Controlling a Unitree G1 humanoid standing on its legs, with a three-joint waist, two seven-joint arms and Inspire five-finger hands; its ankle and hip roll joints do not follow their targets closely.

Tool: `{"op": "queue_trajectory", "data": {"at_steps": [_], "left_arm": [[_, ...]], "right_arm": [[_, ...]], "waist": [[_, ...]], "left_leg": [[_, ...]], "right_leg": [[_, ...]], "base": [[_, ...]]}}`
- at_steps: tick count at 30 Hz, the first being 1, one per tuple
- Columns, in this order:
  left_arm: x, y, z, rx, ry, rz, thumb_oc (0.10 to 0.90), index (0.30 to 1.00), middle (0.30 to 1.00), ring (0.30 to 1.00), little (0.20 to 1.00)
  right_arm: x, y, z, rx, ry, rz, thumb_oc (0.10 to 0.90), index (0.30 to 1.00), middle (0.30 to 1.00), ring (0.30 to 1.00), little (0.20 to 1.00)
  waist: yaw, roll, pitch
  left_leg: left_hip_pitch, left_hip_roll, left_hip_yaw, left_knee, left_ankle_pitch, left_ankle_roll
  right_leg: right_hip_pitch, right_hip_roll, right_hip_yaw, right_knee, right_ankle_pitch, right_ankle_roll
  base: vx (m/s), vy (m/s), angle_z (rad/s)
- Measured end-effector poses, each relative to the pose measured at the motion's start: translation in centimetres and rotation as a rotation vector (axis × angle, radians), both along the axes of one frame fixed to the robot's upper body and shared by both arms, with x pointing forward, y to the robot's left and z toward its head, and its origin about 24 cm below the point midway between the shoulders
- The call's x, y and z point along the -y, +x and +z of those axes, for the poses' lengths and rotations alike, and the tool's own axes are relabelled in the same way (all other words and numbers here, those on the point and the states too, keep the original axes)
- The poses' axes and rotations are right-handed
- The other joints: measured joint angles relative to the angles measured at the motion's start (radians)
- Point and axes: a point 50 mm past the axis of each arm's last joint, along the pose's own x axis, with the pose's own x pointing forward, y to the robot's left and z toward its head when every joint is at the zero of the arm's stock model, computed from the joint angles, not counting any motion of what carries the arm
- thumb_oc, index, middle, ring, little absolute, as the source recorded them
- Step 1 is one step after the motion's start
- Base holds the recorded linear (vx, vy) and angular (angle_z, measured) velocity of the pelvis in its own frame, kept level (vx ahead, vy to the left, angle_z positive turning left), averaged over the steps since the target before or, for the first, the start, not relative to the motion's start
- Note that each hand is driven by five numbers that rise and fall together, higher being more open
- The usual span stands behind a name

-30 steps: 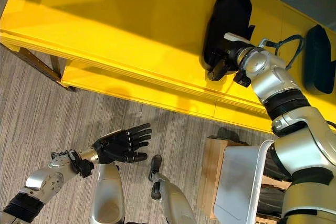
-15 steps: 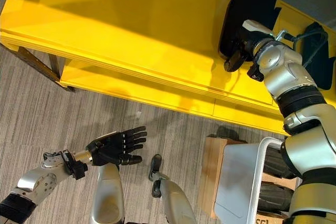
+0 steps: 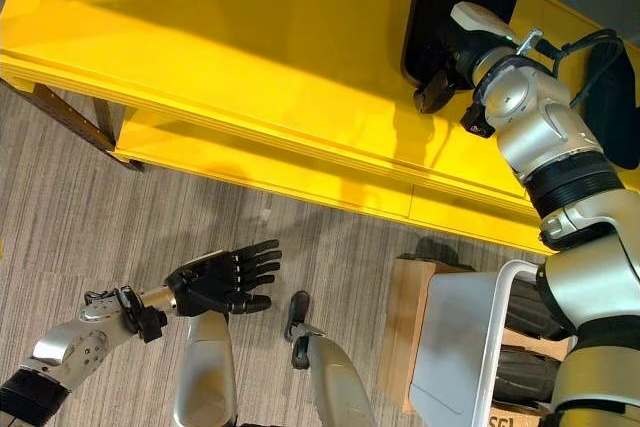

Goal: Move parts from the plastic box to the shelf.

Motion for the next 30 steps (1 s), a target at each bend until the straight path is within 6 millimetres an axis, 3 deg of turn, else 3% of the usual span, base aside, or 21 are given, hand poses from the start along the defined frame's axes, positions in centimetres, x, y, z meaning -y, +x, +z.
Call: {"op": "queue_trajectory", "data": {"at_steps": [17, 20, 21, 30], "left_arm": [[-0.03, -0.07, 0.04, 0.016, -0.006, 0.004, 0.900, 1.000, 1.000, 1.000, 1.000], [-0.05, -0.18, -0.07, 0.014, -0.008, 0.006, 0.900, 1.000, 1.000, 1.000, 1.000], [-0.04, -0.17, -0.05, 0.016, -0.009, 0.007, 0.900, 1.000, 1.000, 1.000, 1.000], [0.11, -0.35, -0.26, 0.018, -0.018, 0.007, 0.900, 1.000, 1.000, 1.000, 1.000]], "right_arm": [[-0.32, -0.03, 0.81, 0.106, 0.039, -0.002, 0.408, 0.311, 0.311, 0.311, 0.311], [-0.29, -0.01, 0.76, 0.104, 0.040, -0.004, 0.755, 0.797, 0.797, 0.797, 0.797], [-0.30, -0.02, 0.77, 0.105, 0.038, -0.004, 0.900, 1.000, 1.000, 1.000, 1.000], [-0.25, -0.05, 0.89, 0.118, 0.034, -0.012, 0.900, 1.000, 1.000, 1.000, 1.000]], "waist": [[0.014, 0.008, 0.005], [0.013, 0.010, 0.006], [0.012, 0.012, 0.008], [0.011, 0.016, 0.010]], "left_leg": [[-0.079, -0.024, -0.034, 0.094, -0.029, 0.004], [-0.090, -0.028, -0.039, 0.104, -0.030, 0.003], [-0.089, -0.030, -0.042, 0.104, -0.030, 0.003], [-0.108, -0.034, -0.043, 0.127, -0.034, 0.001]], "right_leg": [[-0.110, -0.023, -0.018, 0.185, -0.084, -0.016], [-0.124, -0.026, -0.022, 0.206, -0.094, -0.021], [-0.128, -0.028, -0.023, 0.214, -0.098, -0.022], [-0.160, -0.034, -0.021, 0.261, -0.115, -0.027]], "base": [[0.01, -0.002, 0.04], [-0.01, 0.007, 0.03], [-0.01, 0.020, 0.06], [0.00, 0.000, 0.00]]}}
